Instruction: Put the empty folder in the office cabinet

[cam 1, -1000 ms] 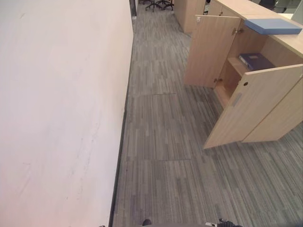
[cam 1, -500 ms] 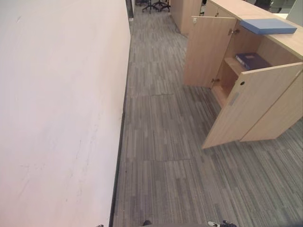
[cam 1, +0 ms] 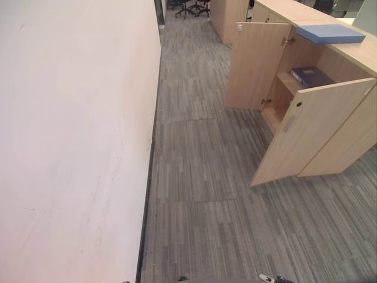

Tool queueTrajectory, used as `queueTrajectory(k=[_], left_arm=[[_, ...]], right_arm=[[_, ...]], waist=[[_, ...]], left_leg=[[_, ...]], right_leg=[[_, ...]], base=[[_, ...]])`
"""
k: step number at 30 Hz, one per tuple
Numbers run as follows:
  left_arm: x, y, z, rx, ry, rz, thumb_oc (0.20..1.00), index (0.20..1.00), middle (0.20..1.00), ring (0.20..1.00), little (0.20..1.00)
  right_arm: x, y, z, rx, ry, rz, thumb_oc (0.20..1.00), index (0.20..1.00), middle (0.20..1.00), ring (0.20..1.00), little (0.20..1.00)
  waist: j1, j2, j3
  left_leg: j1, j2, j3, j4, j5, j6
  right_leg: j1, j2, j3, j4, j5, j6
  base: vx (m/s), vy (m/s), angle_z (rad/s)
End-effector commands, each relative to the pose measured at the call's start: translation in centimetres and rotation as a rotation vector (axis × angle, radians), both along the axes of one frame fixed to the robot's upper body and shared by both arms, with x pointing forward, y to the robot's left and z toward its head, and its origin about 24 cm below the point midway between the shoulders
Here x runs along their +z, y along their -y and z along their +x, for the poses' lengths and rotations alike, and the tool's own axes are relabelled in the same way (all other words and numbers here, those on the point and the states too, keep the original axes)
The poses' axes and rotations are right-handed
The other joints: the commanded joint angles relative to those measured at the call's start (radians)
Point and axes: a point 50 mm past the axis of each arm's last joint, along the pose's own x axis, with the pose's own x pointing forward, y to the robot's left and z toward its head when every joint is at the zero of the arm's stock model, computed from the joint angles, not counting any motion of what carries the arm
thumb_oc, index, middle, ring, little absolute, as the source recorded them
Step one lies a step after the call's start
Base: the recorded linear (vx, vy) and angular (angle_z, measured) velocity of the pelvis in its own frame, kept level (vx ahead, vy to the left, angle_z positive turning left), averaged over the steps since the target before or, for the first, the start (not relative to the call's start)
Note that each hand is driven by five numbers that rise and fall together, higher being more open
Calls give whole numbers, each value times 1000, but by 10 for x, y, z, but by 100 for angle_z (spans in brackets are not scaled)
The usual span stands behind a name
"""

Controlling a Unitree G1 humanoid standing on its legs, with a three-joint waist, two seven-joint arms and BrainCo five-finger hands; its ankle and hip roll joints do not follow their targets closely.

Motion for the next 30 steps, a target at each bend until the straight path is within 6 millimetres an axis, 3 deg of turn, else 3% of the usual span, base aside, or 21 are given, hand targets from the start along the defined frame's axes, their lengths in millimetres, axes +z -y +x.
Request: queueTrajectory(k=[1, 12, 22, 25, 26, 27, 28, 30], left_arm=[[0, 1, 10, 14, 5, 3, 1000, 1000, 1000, 1000, 1000], [1, -1, 16, -10, 19, 6, 1000, 1000, 1000, 1000, 1000], [6, -8, 34, 45, 81, 14, 1000, 1000, 1000, 1000, 1000], [9, -5, 49, 6, 126, 6, 1000, 1000, 1000, 1000, 1000], [10, -5, 53, -5, 137, 7, 1000, 1000, 1000, 1000, 1000], [10, -5, 53, -5, 137, 7, 1000, 1000, 1000, 1000, 1000], [11, -4, 55, 8, 146, 3, 1000, 1000, 1000, 1000, 1000], [9, -6, 49, 69, 141, -5, 1000, 1000, 1000, 1000, 1000]], right_arm=[[-1, -5, 7, 24, 1, -3, 1000, 1000, 1000, 1000, 1000], [-1, -8, 9, 36, -3, 29, 1000, 1000, 1000, 1000, 1000], [2, -5, 24, 119, 3, 10, 1000, 1000, 1000, 1000, 1000], [4, -3, 29, 134, 16, 2, 1000, 1000, 1000, 1000, 1000], [5, 0, 30, 139, 15, -5, 1000, 1000, 1000, 1000, 1000], [5, 0, 31, 139, 15, -5, 1000, 1000, 1000, 1000, 1000], [6, 4, 31, 146, 2, -20, 1000, 1000, 1000, 1000, 1000], [6, 5, 29, 150, -10, -24, 1000, 1000, 1000, 1000, 1000]], waist=[[17, -35, -12], [15, -32, 3], [14, -38, 30], [18, -56, 68], [23, -61, 84], [21, -60, 83], [31, -63, 108], [42, -69, 116]], left_leg=[[14, 30, 20, 1, -69, -62], [-8, 28, 16, 1, -64, -59], [-11, 60, 14, 1, -42, -69], [-111, 83, 46, 230, -85, -89], [-157, 90, 53, 328, -53, -95], [-164, 91, 51, 336, -57, -95], [-276, 105, 35, 521, 48, -100], [-345, 109, 45, 576, 106, -94]], right_leg=[[-55, -82, -25, 5, 79, 121], [-76, -82, -22, 5, 84, 121], [-84, -59, -22, 18, 65, 88], [-87, -66, -25, 68, 24, 56], [-77, -69, -29, 74, 15, 43], [-79, -68, -31, 74, 15, 43], [-68, -59, -41, 87, -6, 14], [-61, -55, -43, 85, -19, 2]], base=[[0, 0, 0], [-1, -8, 0], [30, -73, -1], [-35, -153, 4], [-10, -101, 8], [3, -173, 7], [42, -170, 7], [80, -136, 9]])
